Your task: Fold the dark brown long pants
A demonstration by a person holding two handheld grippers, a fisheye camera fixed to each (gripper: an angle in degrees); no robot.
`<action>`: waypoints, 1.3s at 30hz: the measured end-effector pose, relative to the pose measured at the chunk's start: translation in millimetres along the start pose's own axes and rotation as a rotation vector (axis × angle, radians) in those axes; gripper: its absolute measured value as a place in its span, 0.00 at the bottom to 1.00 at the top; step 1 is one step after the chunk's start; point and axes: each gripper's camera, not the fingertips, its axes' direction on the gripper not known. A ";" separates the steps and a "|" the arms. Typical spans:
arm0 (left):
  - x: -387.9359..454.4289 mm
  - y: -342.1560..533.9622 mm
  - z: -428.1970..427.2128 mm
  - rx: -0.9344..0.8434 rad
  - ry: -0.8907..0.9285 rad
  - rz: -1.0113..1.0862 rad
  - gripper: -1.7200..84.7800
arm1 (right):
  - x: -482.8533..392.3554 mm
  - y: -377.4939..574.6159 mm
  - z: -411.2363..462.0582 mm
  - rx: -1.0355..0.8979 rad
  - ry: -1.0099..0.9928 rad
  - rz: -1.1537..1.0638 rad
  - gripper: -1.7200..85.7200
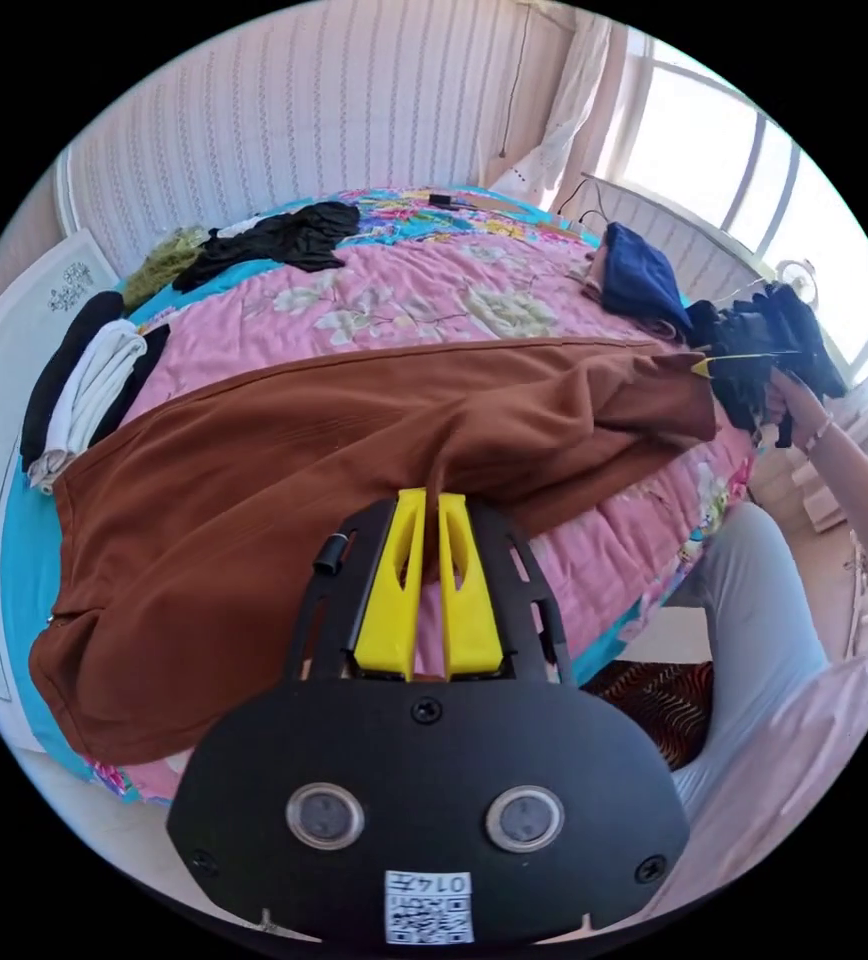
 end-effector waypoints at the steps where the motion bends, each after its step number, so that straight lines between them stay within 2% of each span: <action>1: 7.1 2.0 -12.1 0.016 0.013 0.041 0.02 | 11.2 12.2 -16.9 0.038 -0.051 -0.010 0.04; 5: 28.5 27.5 -28.2 -0.032 0.164 0.165 0.04 | 51.3 62.6 -58.5 0.080 -0.168 0.010 0.04; 7: 32.7 40.8 -12.3 -0.083 0.223 0.139 0.05 | 82.2 95.3 -51.2 -0.033 -0.295 0.043 0.04; 11: 47.3 51.2 20.3 -0.185 0.216 0.094 0.06 | 123.0 139.6 -10.0 -0.185 -0.243 0.141 0.07; 13: 57.0 41.3 19.0 -0.172 0.198 0.129 0.06 | 140.4 158.7 -5.9 -0.119 -0.238 0.154 0.09; 18: 87.7 -23.1 37.3 -0.142 0.145 0.257 0.06 | 169.9 159.4 -4.8 0.114 -0.127 0.103 0.12; 22: 120.4 -102.4 93.0 -0.058 0.124 0.317 0.06 | 203.3 127.8 19.6 0.252 -0.065 0.089 0.13; 27: 161.6 -196.4 190.3 -0.026 0.090 0.383 0.09 | 244.9 92.3 68.0 0.231 -0.184 0.079 0.14; 28: 168.6 -217.2 217.7 -0.042 0.078 0.384 0.10 | 249.6 91.8 81.8 0.218 -0.225 0.060 0.13; 30: 177.8 -246.7 259.8 -0.081 0.074 0.388 0.12 | 254.9 101.6 89.5 0.269 -0.174 0.071 0.10; 33: 191.8 -281.4 327.2 -0.152 -0.009 0.410 0.14 | 270.8 94.2 95.0 0.215 -0.241 0.020 0.05; 34: 196.3 -289.0 354.0 -0.214 -0.046 0.407 0.14 | 278.3 95.5 97.4 0.227 -0.277 0.026 0.04; 35: 200.5 -292.4 374.0 -0.275 0.024 0.411 0.13 | 281.0 96.8 97.8 0.237 -0.288 0.028 0.04; 39: 209.4 -294.4 385.5 -0.253 0.061 0.448 0.03 | 281.1 97.8 91.7 0.288 -0.241 -0.033 0.03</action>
